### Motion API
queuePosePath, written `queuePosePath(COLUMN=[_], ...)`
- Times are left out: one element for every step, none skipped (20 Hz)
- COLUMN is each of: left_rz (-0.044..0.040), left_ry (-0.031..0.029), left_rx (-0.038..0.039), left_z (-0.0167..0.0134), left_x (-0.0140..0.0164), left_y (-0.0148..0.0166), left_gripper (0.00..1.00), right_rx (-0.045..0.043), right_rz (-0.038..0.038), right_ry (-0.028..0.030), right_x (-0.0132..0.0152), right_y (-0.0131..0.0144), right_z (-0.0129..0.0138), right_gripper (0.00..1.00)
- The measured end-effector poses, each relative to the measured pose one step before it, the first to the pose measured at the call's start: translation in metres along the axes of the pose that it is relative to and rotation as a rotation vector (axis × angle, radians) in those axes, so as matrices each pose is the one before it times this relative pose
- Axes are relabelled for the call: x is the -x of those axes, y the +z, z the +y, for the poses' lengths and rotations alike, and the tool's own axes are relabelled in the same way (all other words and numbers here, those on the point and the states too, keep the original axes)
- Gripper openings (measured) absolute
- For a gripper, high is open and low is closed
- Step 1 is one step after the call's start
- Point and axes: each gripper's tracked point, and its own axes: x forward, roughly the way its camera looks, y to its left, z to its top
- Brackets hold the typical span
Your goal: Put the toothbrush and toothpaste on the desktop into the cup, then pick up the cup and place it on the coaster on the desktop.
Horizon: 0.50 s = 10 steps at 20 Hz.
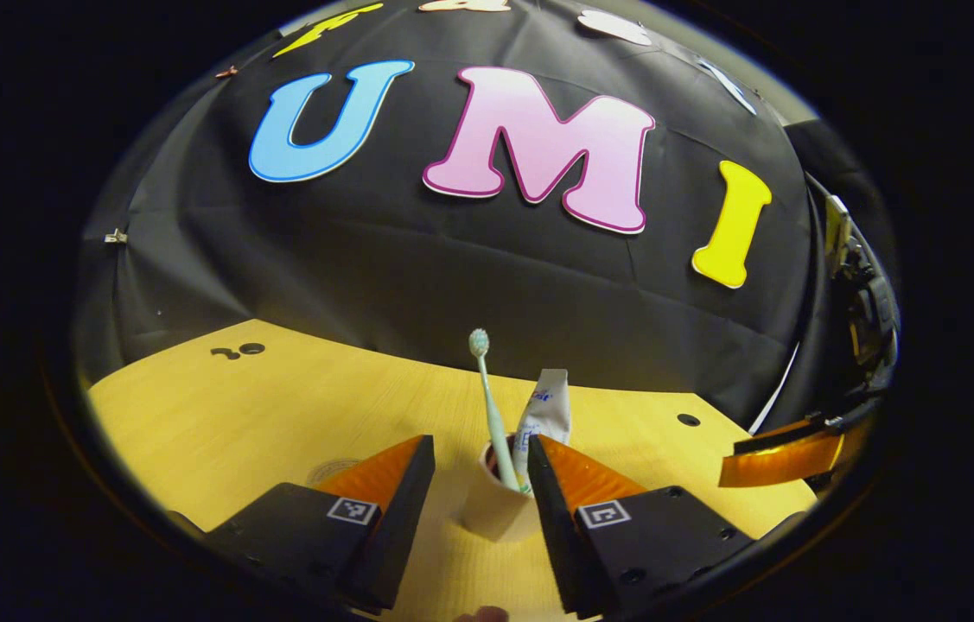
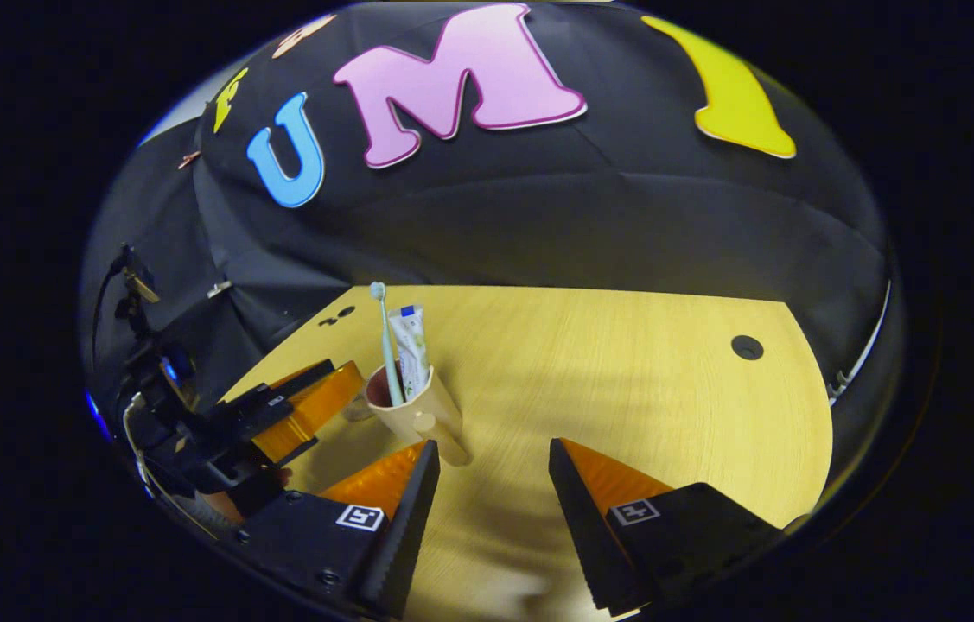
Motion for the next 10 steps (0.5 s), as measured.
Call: queuePosePath(left_rz=[0.00193,0.00194,0.00321,0.01164,0.01337,0.01468,0.01579,0.01342,0.01427,0.00914], left_ry=[0.01075,0.01057,0.01221,0.00841,0.00782,0.00872,0.00605,0.00322,0.00026,0.00412], left_rx=[-0.02247,-0.02801,-0.02586,-0.01961,-0.01493,-0.00981,-0.00221,0.00534,0.00760,0.00333], left_z=[0.00796,0.00759,0.00665,0.00554,0.00444,0.00372,0.00217,0.00069,-0.00036,0.00049], left_x=[0.01191,0.01397,0.01154,0.01286,0.01221,0.01250,0.01256,0.01243,0.01202,0.01113], left_y=[0.00089,0.00212,-0.00153,-0.00206,-0.00392,-0.00458,-0.00528,-0.00454,-0.00566,-0.00494], left_gripper=[0.72,0.80,0.82,0.84,0.84,0.86,0.86,0.86,0.86,0.86], right_rx=[0.02427,0.02227,0.02224,0.02396,0.02184,0.02021,0.01758,0.01206,0.00455,0.00246], right_rz=[0.04119,0.03722,0.03293,0.02716,0.01293,0.01828,0.02758,0.02663,0.03006,0.03260], right_ry=[0.01199,0.01447,0.00937,0.00746,0.00606,0.01180,0.00910,0.01030,0.00895,-0.00342], right_x=[-0.00375,-0.00345,-0.00504,-0.00551,-0.00451,-0.00401,-0.00415,-0.00450,-0.00762,-0.00695], right_y=[-0.00316,-0.00259,-0.00266,-0.00039,0.00261,0.00165,0.00028,-0.00014,-0.00036,-0.00223], right_z=[0.00089,0.00186,0.00230,0.00166,0.00132,0.00287,0.00367,0.00252,0.00247,0.00057], right_gripper=[0.79,0.81,0.83,0.92,0.92,0.92,0.92,0.92,0.92,0.92])
